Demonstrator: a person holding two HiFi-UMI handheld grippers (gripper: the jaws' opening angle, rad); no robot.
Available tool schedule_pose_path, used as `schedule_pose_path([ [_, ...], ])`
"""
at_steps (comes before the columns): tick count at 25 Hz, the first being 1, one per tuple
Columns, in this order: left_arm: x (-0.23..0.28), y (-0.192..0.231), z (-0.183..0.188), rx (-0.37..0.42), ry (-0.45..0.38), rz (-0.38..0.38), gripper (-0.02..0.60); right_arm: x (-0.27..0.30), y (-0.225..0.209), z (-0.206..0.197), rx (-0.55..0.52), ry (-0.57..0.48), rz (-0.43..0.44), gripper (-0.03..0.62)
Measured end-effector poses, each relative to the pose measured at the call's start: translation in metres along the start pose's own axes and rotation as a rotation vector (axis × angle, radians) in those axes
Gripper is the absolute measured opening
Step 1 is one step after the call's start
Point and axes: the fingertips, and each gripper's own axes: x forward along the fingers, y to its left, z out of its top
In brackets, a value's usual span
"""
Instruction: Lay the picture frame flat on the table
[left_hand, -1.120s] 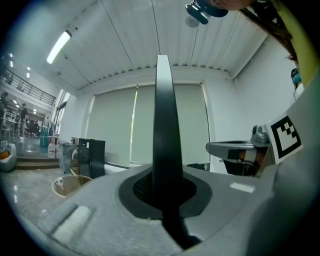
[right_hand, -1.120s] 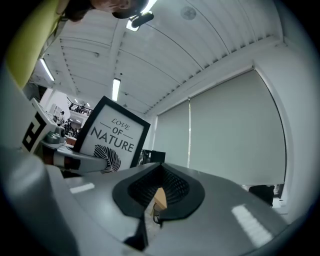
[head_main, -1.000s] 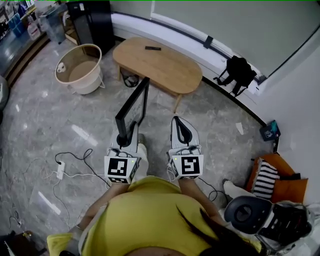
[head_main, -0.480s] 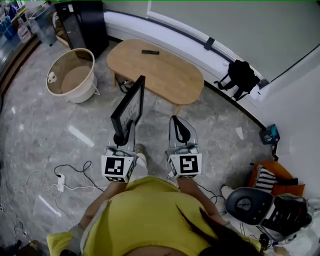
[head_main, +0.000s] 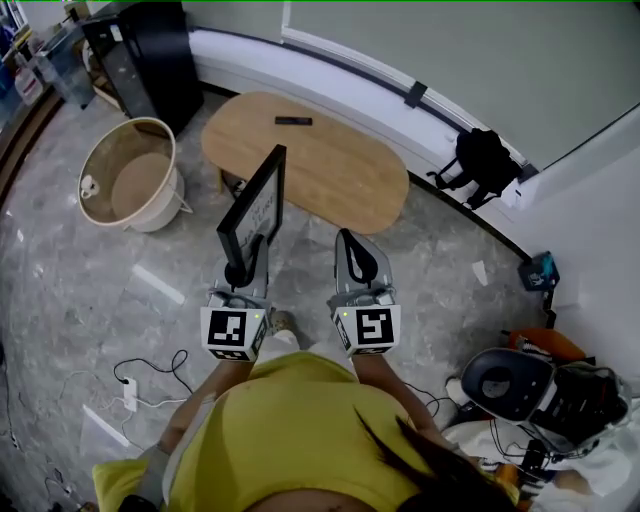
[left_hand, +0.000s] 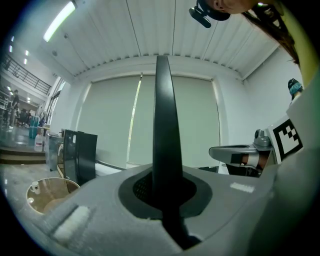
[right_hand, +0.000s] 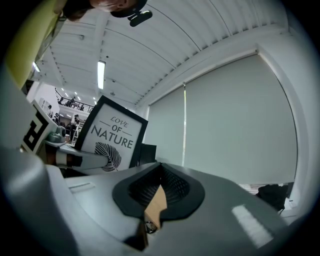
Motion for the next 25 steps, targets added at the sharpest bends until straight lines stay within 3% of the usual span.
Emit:
schedule_pose_path([
  [12,0.041,0.026,0.0,-0.014,0.023,0.017,0.009,0.048,-0.025,-0.015,0.031,0.035,-0.006,0.0],
  [18,0.111,0.025,-0.003,-0.027,0.039,0.011,0.009,0.103,-0.077,-0.022,0.044,0.018,0.014,0.0],
  [25,0.17,0.072,-0.008,-0.032,0.018,0.024,0.009,0.187,-0.089,-0.031,0.039,0.01,0.058,0.0],
])
